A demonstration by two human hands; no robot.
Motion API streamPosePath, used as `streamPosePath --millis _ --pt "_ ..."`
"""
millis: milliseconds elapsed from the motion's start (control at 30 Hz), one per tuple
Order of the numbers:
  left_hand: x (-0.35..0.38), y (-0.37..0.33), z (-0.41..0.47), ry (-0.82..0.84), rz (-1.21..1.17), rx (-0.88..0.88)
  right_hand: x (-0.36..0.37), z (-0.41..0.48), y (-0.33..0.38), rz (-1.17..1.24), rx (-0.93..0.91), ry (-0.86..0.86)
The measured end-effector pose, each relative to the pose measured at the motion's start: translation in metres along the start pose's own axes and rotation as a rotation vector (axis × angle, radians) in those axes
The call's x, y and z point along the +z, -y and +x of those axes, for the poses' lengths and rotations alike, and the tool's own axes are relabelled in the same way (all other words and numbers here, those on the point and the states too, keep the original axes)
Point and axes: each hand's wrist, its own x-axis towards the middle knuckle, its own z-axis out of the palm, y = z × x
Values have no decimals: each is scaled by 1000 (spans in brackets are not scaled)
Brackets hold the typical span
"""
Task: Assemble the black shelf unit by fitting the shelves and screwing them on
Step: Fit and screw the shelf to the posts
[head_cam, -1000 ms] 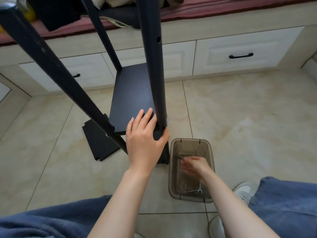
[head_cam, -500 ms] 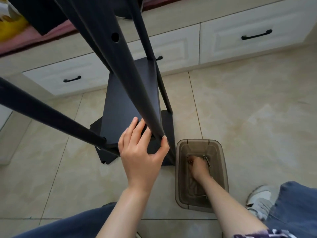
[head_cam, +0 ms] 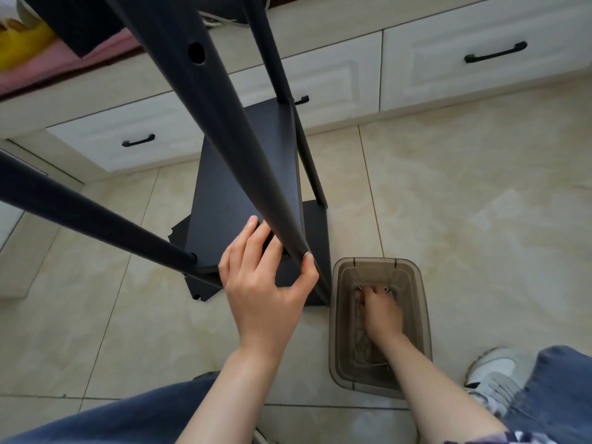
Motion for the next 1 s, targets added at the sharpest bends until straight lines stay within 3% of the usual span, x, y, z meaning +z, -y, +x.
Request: streamPosePath --millis 167,267,467,733,1000 --pt "-2 -1 1 21 -18 -14 3 -3 0 -11 -40 -83" --pt "-3 -3 3 52 -10 -45 3 -2 2 248 6 -81" --pt "-12 -8 7 147 6 -38 -12 -8 22 823 277 -155" --pt "-27 -7 27 314 -14 -42 -78 -21 59 1263 220 -345" --pt "-40 -3 58 470 -124 -21 -122 -30 97 1398 46 -122"
